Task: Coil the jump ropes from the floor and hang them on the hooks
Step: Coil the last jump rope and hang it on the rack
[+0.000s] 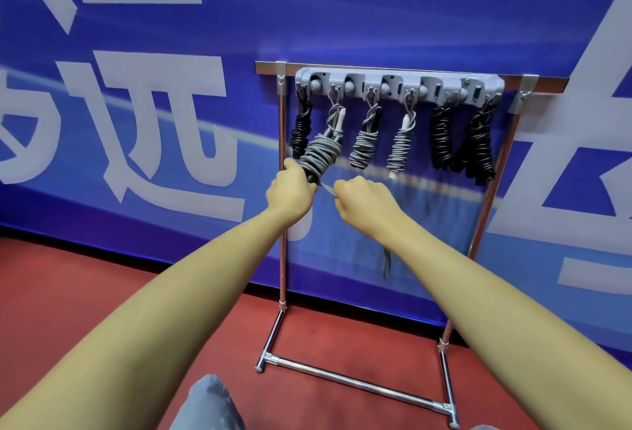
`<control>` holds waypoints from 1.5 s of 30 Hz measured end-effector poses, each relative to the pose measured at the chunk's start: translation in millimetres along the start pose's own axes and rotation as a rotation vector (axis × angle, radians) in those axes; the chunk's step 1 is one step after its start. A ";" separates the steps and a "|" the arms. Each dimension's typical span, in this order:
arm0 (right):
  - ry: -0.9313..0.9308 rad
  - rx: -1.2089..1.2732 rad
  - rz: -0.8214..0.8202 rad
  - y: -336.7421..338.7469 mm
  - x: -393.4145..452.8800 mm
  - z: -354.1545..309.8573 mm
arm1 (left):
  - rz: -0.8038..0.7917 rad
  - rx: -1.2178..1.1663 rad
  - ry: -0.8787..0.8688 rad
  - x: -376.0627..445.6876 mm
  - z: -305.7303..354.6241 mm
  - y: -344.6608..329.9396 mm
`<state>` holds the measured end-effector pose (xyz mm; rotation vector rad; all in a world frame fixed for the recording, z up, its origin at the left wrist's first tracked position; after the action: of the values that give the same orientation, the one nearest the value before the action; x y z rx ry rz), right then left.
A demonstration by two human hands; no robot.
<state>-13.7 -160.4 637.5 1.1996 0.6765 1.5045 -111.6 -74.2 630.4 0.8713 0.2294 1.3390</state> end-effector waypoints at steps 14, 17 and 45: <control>0.021 0.235 0.032 10.2 -0.4 -6.0 | -0.207 0.938 -0.549 -0.2 5.5 1.3; -0.007 0.333 -0.004 2.0 -2.4 -8.4 | -0.226 0.974 -0.596 1.6 1.3 1.2; -0.303 1.158 0.031 -32.4 -11.0 6.4 | -0.273 0.099 -0.346 -15.0 -15.6 -24.6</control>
<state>3.8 -162.3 607.5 2.2282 1.3877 0.8473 -106.6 -80.8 598.6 1.0979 0.1387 0.9131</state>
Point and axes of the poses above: each hand's wrist, its own x-axis towards the middle knuckle, its own y-axis out of the back of the hand, z = x × y, the point moved 2 cm from there along x, towards the middle knuckle, and after that the axes turned 9 degrees about -x, right-handed, at the moved point
